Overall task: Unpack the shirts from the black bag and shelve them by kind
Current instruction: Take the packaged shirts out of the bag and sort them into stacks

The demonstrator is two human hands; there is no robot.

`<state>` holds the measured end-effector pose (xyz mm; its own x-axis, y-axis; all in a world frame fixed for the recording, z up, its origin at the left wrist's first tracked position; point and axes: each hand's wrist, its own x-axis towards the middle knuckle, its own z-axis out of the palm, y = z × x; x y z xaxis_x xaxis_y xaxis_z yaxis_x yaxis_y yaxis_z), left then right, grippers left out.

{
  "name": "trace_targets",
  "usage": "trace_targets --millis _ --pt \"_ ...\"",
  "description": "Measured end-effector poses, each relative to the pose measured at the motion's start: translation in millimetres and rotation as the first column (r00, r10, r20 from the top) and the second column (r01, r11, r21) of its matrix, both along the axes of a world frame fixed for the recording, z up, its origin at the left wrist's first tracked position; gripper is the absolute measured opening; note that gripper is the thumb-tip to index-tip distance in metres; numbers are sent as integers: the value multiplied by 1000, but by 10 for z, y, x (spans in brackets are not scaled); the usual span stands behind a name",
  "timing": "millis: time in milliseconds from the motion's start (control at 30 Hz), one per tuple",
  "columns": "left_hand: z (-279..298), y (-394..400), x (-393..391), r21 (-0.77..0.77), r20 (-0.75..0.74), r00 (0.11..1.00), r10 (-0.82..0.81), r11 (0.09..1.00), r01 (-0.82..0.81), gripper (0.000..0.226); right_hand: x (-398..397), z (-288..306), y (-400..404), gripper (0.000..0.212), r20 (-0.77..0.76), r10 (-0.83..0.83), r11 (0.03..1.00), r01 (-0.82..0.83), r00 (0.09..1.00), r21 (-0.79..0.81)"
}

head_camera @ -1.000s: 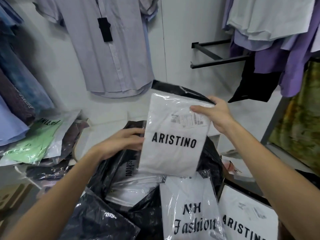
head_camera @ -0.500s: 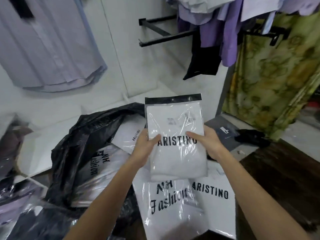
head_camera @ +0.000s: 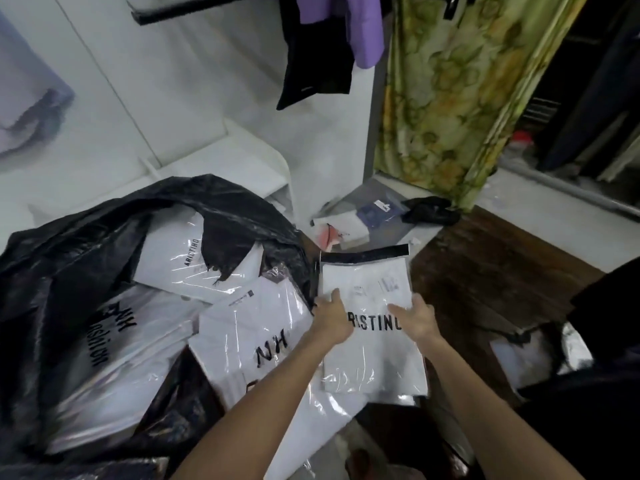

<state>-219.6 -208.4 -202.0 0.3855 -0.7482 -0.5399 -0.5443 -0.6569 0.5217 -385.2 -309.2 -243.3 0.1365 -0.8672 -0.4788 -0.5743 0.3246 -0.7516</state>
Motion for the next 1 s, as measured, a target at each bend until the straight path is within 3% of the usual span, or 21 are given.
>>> trace_targets --millis 133,300,400,500,700,767,867,900,1000 --pt "-150 -6 19 94 101 995 9 995 -18 66 16 -117 86 45 121 4 992 -20 993 126" --pt "-259 57 144 86 120 993 8 996 -19 66 148 -11 71 43 -32 128 992 -128 991 -8" --pt "-300 121 249 26 135 990 47 998 -51 63 310 74 82 39 158 137 988 -124 978 -89" --pt "-296 175 343 -19 139 987 83 997 -81 55 422 102 16 56 215 109 993 -97 970 -67" --pt "-220 240 522 11 74 990 123 992 -124 77 448 -56 -172 35 123 132 989 -122 984 -85" --pt "-159 249 541 7 10 993 118 993 -118 80 484 -65 -192 41 48 162 982 -157 986 -101" --pt "-19 213 553 21 -65 995 81 997 -80 77 600 3 -209 61 -253 232 917 -298 939 -266" --pt "46 195 570 25 -76 995 70 997 -69 74 681 31 -226 63 -258 271 891 -343 927 -298" --pt "271 144 697 -10 7 999 45 999 -45 57 1088 260 -257 58 73 466 867 -438 882 -237"
